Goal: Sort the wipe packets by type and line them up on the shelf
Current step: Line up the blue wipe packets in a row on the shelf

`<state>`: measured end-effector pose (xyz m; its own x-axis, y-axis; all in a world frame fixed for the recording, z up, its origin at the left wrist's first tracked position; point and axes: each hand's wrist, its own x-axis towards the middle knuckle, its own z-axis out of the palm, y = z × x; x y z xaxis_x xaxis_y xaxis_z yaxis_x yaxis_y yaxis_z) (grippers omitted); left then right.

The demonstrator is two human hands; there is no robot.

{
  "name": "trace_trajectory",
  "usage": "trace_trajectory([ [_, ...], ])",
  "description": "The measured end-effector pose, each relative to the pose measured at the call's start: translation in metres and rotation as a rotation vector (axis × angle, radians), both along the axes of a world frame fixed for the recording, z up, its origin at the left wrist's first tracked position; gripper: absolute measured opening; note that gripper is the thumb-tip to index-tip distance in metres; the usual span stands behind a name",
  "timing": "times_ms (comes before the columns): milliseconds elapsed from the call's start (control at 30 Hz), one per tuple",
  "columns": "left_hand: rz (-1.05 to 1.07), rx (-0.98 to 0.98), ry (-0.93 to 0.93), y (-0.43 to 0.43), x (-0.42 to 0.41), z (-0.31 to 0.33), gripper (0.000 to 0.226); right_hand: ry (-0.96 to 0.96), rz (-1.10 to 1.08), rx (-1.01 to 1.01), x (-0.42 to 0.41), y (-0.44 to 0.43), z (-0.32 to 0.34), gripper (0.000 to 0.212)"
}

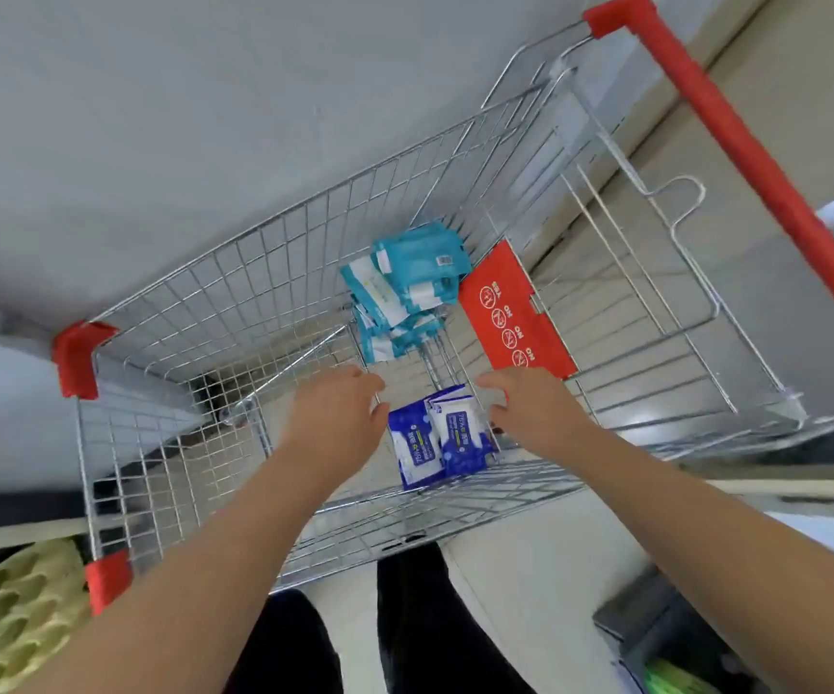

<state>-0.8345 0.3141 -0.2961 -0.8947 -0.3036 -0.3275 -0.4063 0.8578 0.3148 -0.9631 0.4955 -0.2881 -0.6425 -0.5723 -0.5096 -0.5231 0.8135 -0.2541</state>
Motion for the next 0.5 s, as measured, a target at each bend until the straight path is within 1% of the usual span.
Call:
trace_trajectory([
  [100, 0.093, 0.074, -0.067, 0.006, -0.022, -0.042, 0.035, -0.092, 0.082, 0.017, -0.037, 0.0, -0.057, 0.043],
  [200, 0.165, 0.158, -0.129, 0.01, -0.037, -0.094, 0.034, -0.182, 0.11, 0.038, -0.059, -0.001, -0.113, 0.047],
  [300, 0.269, 0.27, -0.192, 0.013, -0.047, -0.151, 0.034, -0.233, 0.129, 0.079, -0.073, -0.002, -0.165, 0.055],
  [400, 0.375, 0.399, -0.258, 0.02, -0.055, -0.205, 0.043, -0.234, 0.123, 0.11, -0.081, -0.002, -0.214, 0.058],
  [500, 0.39, 0.466, -0.329, 0.026, -0.062, -0.254, 0.054, -0.251, 0.152, 0.155, -0.082, 0.001, -0.253, 0.058],
])
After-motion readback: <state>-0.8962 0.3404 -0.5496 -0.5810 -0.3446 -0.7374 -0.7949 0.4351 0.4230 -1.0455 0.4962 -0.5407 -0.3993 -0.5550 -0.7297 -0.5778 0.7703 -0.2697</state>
